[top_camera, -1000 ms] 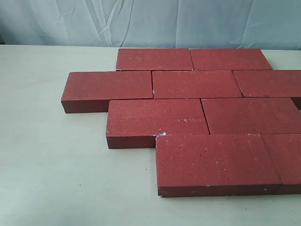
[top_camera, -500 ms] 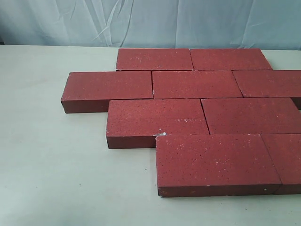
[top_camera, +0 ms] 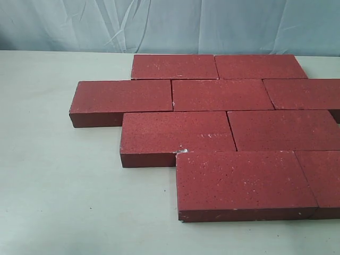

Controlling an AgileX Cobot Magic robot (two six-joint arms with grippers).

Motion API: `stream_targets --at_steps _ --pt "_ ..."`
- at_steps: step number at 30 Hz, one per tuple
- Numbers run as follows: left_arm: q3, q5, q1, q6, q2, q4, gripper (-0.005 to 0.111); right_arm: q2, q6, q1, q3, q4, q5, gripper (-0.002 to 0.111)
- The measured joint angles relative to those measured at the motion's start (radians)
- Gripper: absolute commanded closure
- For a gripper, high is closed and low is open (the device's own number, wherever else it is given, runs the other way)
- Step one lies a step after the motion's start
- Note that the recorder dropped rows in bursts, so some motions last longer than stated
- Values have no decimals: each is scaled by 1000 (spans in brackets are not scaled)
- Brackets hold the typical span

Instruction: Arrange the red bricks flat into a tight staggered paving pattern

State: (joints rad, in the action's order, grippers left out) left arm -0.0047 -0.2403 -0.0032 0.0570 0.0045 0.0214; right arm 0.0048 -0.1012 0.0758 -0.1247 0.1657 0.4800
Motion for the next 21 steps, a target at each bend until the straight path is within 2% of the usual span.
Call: stream_targets --at_steps 21 --pt "0 0 0 0 0 0 107 0 34 0 119 -25 -95 109"
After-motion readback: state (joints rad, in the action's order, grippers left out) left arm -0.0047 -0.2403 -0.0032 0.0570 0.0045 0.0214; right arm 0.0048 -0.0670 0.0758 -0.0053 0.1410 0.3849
